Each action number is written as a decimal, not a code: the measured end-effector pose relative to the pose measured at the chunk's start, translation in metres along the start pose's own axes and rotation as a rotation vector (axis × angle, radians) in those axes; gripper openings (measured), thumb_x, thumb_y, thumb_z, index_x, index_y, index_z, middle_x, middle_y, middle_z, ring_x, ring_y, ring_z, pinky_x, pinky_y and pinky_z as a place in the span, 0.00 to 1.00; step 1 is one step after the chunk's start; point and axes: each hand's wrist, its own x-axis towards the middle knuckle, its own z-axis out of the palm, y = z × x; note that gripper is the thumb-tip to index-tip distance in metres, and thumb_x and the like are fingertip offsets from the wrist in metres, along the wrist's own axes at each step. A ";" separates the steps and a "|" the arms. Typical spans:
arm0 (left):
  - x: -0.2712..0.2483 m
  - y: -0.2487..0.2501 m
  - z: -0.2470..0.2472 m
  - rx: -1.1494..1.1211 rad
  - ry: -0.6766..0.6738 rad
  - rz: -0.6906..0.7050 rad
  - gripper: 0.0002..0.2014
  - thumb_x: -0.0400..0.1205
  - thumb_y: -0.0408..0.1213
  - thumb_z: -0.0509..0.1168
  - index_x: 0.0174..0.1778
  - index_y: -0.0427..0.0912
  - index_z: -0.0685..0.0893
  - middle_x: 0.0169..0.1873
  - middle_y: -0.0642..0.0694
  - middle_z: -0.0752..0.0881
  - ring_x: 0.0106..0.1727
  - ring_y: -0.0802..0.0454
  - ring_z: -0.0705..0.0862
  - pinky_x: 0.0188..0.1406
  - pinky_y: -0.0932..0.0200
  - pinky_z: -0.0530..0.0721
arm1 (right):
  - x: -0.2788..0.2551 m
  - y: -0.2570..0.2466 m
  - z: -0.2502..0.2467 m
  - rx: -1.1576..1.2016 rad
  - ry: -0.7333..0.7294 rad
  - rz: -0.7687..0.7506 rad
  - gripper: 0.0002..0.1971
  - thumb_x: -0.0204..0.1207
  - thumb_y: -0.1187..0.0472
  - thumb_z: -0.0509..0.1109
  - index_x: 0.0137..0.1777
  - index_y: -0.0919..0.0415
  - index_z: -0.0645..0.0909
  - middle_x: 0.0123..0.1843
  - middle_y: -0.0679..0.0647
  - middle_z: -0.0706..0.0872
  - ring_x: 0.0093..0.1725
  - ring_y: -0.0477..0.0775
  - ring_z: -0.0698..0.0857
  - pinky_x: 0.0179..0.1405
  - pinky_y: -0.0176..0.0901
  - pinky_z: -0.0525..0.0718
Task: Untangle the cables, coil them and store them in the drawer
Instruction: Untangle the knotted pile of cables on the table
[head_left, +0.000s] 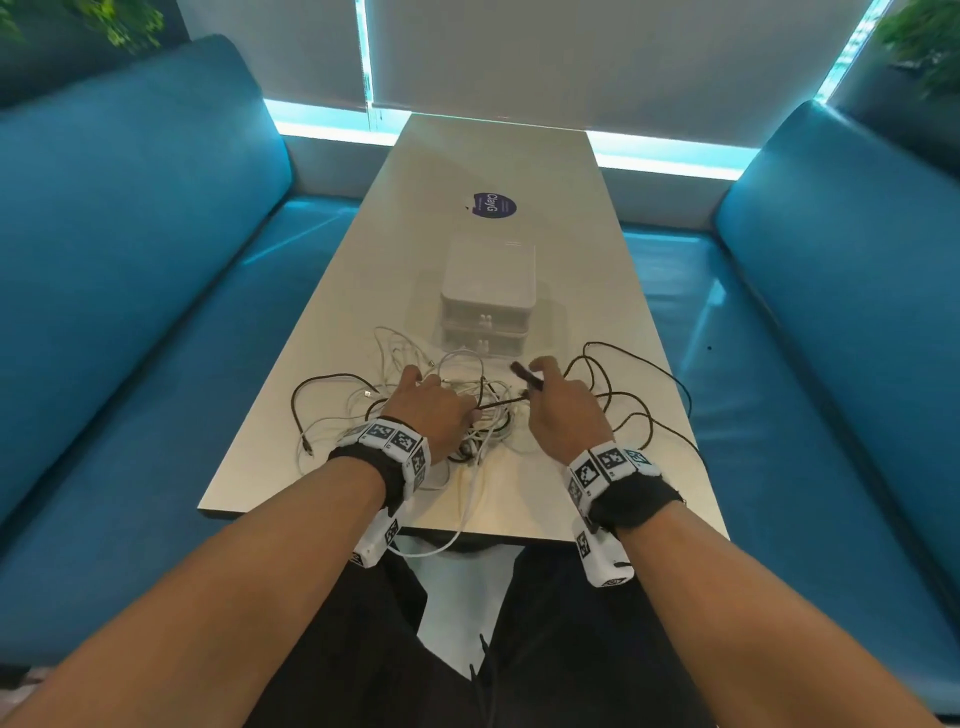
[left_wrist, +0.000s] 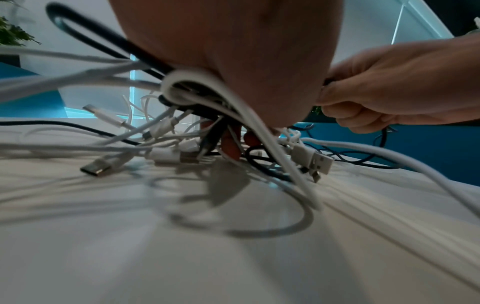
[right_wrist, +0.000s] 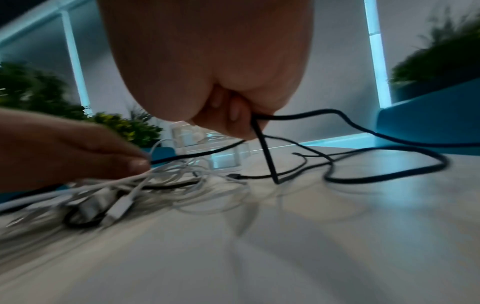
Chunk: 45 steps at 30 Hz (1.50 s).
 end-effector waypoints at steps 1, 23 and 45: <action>0.000 0.001 -0.001 0.002 0.006 0.007 0.13 0.89 0.50 0.47 0.46 0.56 0.75 0.45 0.51 0.89 0.56 0.45 0.80 0.66 0.37 0.63 | -0.001 -0.007 0.002 0.013 -0.017 -0.050 0.15 0.86 0.55 0.58 0.71 0.51 0.67 0.40 0.58 0.85 0.36 0.60 0.84 0.36 0.53 0.84; 0.000 -0.004 0.001 -0.092 0.074 0.027 0.12 0.88 0.50 0.49 0.53 0.53 0.77 0.49 0.53 0.85 0.54 0.47 0.80 0.65 0.40 0.67 | 0.003 0.019 -0.003 -0.147 -0.032 0.098 0.11 0.85 0.53 0.58 0.60 0.50 0.80 0.46 0.56 0.87 0.44 0.61 0.85 0.44 0.51 0.86; -0.002 -0.015 -0.002 -0.425 0.155 0.037 0.12 0.83 0.50 0.61 0.61 0.54 0.78 0.49 0.52 0.80 0.50 0.50 0.77 0.68 0.45 0.68 | 0.002 -0.012 -0.003 0.176 -0.096 -0.135 0.07 0.81 0.57 0.67 0.48 0.56 0.86 0.38 0.52 0.87 0.39 0.54 0.83 0.41 0.49 0.81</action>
